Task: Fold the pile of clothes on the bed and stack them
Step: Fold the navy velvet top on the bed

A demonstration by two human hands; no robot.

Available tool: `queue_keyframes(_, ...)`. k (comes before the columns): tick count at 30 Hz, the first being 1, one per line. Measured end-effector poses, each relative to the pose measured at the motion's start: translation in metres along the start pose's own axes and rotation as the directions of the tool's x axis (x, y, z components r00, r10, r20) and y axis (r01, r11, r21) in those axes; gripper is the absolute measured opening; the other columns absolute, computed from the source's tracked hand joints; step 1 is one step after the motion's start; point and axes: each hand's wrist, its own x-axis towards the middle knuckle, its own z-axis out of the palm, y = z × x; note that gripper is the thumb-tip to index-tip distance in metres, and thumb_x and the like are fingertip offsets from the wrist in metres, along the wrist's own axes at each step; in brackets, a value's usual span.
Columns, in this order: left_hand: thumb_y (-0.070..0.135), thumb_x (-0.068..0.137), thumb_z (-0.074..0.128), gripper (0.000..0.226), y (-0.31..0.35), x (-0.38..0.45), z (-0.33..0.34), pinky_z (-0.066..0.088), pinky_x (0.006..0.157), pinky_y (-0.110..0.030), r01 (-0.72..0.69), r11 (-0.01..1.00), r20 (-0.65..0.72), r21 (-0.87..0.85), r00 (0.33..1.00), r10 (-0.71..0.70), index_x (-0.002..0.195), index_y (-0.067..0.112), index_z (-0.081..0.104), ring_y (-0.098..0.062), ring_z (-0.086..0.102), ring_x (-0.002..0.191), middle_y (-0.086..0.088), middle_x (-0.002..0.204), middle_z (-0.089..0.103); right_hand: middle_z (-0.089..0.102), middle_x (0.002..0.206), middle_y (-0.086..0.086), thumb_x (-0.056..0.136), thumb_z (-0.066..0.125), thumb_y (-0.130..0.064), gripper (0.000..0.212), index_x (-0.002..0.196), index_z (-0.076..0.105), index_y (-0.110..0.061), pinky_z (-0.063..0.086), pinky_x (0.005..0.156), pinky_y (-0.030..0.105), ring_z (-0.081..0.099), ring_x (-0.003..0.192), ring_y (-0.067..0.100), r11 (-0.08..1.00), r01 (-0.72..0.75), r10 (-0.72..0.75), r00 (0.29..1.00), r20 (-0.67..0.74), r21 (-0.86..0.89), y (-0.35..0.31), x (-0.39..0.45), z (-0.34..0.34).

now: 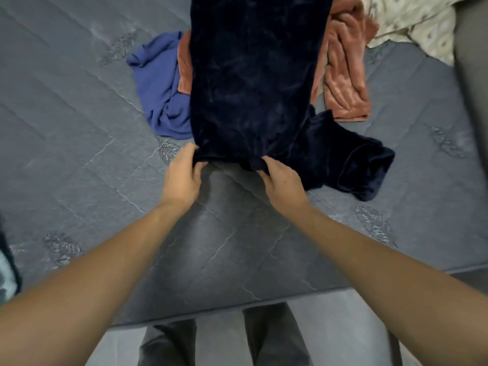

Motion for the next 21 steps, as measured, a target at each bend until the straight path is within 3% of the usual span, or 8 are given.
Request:
queue_keyframes(3,0.009,0.106,0.055,0.013,0.048,0.002,-0.056,0.044,0.068,-0.019,-0.043,0.986,-0.018,-0.164,0.999,0.04,0.107,0.021,0.05,0.0,0.059,0.077,0.015,0.088,0.061,0.068,0.083,0.008,0.108,0.055,-0.017,0.024,0.125,0.065,-0.003,0.049,0.065,0.042,0.063,0.069,0.027,0.993,-0.059,0.061,0.998,-0.021,0.098,-0.044,0.009,-0.055)
queue_keyframes(4,0.008,0.106,0.054,0.017,0.067,0.005,-0.077,0.04,0.067,-0.014,-0.076,0.981,-0.026,-0.18,0.997,0.073,0.106,0.024,0.048,0.003,0.057,0.077,0.016,0.088,0.06,0.064,0.076,0.006,0.109,0.053,-0.018,0.024,0.124,0.064,-0.004,0.045,0.06,0.041,0.059,0.063,0.025,0.99,-0.071,0.075,0.997,-0.034,0.12,-0.059,0.012,-0.076)
queue_keyframes(8,0.003,0.106,0.048,0.022,0.14,0.013,-0.16,0.037,0.078,-0.028,-0.15,0.972,-0.009,-0.179,0.989,0.151,0.107,0.025,0.047,-0.01,0.049,0.09,0.003,0.101,0.057,0.06,0.067,0.007,0.11,0.05,-0.026,0.024,0.122,0.063,-0.01,0.043,0.058,0.047,0.056,0.058,0.027,0.983,-0.07,0.088,0.991,-0.101,0.172,-0.111,0.017,-0.164)
queue_keyframes(12,0.006,0.107,0.049,0.013,0.206,0.011,-0.24,0.04,0.092,-0.044,-0.189,0.967,0.041,-0.171,0.979,0.199,0.106,0.019,0.047,-0.02,0.048,0.101,-0.006,0.107,0.054,0.064,0.072,0.005,0.109,0.053,-0.024,0.022,0.121,0.066,-0.01,0.039,0.057,0.042,0.057,0.061,0.022,0.984,0.005,0.029,0.982,-0.185,0.179,-0.162,0.021,-0.254)
queue_keyframes(15,0.025,0.106,0.058,0.019,0.254,0.004,-0.293,0.04,0.083,-0.044,-0.206,0.967,0.02,-0.148,0.977,0.211,0.095,0.017,0.044,-0.024,0.05,0.096,-0.007,0.102,0.053,0.074,0.098,0.009,0.108,0.054,-0.025,0.027,0.127,0.067,-0.009,0.046,0.074,0.041,0.065,0.088,0.026,0.986,0.055,-0.018,0.973,-0.231,0.155,-0.2,0.024,-0.314)
queue_keyframes(17,0.034,0.101,0.066,0.029,0.28,-0.002,-0.324,0.041,0.079,-0.043,-0.201,0.973,0.0,-0.11,0.979,0.202,0.096,0.014,0.045,-0.025,0.052,0.094,-0.01,0.102,0.053,0.075,0.104,0.005,0.109,0.053,-0.026,0.027,0.128,0.068,-0.016,0.049,0.079,0.04,0.067,0.094,0.023,0.977,0.109,-0.064,0.97,-0.236,0.182,-0.226,0.024,-0.349)
queue_keyframes(21,0.009,0.095,0.063,0.021,0.313,-0.009,-0.373,0.047,0.084,-0.047,-0.253,0.968,-0.009,0.003,0.968,0.253,0.103,0.011,0.044,-0.028,0.053,0.099,-0.008,0.108,0.05,0.073,0.114,-0.006,0.11,0.051,-0.029,0.028,0.131,0.068,-0.022,0.053,0.085,0.032,0.067,0.104,0.011,0.954,0.178,-0.119,0.963,-0.243,0.24,-0.266,0.026,-0.4)
